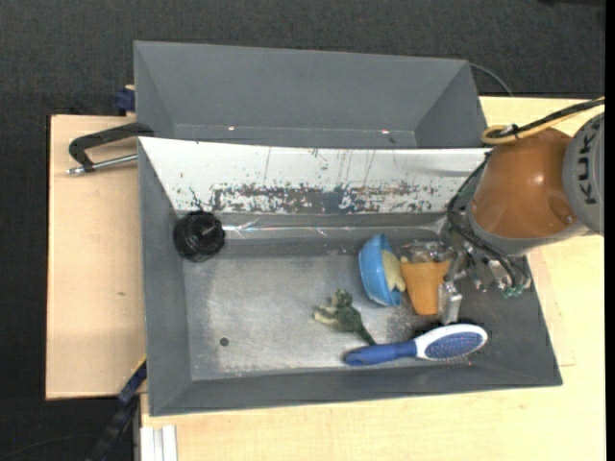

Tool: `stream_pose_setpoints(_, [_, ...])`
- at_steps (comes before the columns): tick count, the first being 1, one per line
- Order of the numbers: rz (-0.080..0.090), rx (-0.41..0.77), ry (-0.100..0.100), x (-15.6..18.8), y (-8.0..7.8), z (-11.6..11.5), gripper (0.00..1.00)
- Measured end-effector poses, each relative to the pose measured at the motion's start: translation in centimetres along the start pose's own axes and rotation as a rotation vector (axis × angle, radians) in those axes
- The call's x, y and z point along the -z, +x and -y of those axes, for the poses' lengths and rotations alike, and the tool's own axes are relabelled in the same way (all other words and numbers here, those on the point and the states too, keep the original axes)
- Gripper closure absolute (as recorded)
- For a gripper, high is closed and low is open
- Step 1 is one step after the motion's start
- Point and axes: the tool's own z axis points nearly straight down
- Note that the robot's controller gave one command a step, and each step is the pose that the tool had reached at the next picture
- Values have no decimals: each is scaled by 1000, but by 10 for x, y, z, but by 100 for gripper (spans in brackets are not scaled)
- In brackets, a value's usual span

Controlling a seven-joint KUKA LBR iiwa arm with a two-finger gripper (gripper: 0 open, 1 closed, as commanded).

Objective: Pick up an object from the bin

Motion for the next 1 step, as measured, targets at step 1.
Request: stream_pose_setpoints(1, [3,214,3,182,17,-14,100])
